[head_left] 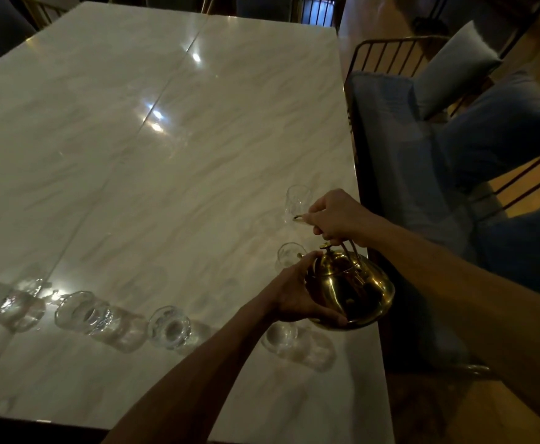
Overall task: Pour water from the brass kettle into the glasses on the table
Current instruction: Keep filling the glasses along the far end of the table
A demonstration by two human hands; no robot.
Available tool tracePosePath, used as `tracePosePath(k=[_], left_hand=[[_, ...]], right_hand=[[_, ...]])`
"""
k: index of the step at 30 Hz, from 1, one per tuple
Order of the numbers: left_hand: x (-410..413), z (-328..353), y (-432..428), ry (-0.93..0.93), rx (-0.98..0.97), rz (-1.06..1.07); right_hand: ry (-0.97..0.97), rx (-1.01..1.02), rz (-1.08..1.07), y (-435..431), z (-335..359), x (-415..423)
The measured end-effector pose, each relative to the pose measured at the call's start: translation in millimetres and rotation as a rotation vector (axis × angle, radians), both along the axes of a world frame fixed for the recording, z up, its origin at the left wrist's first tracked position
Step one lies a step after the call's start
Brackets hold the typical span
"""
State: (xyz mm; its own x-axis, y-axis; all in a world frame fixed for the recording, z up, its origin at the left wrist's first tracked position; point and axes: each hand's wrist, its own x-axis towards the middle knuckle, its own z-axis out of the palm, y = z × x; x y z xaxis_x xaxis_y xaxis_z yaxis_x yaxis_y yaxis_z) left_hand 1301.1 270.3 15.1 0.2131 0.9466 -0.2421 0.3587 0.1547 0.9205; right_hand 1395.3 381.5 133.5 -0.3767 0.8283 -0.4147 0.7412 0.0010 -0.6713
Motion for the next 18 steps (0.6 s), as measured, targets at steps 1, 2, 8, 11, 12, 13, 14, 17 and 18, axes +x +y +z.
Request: tracePosePath(k=[1, 2, 8, 11, 12, 13, 14, 17, 18], left_hand=[[-0.1, -0.4, 0.1, -0.001, 0.0, 0.002], [0.0, -0.7, 0.2, -0.004, 0.0, 0.003], [1.1, -0.1, -0.8, -0.007, 0.019, 0.015], [0.9, 0.7, 0.2, -0.004, 0.024, 0.015], [0.6, 0.5, 0.6, -0.005, 0.021, 0.014], [0.4, 0.3, 0.7, -0.005, 0.022, 0.012], [0.3, 0.0, 0.7, -0.005, 0.022, 0.008], [1.1, -1.1, 0.8, -0.004, 0.021, 0.003], [1.4, -1.6, 0.9, -0.007, 0.02, 0.004]], right_hand=[[0.002, -0.002, -0.003, 0.4, -0.7, 0.0], [0.005, -0.004, -0.006, 0.7, -1.3, -0.1], [0.003, -0.003, 0.001, 1.8, -1.8, -1.5], [0.003, 0.0, 0.0, 2.8, -1.7, -1.3], [0.005, 0.001, 0.002, 2.6, -1.7, -1.1], [0.008, 0.0, 0.003, 2.3, -2.0, -0.8], [0.011, -0.002, 0.003, 1.8, -2.4, -0.5], [0.01, -0.001, 0.002, 1.6, -3.0, 0.6], [0.008, -0.001, 0.005, 1.6, -2.8, 0.7]])
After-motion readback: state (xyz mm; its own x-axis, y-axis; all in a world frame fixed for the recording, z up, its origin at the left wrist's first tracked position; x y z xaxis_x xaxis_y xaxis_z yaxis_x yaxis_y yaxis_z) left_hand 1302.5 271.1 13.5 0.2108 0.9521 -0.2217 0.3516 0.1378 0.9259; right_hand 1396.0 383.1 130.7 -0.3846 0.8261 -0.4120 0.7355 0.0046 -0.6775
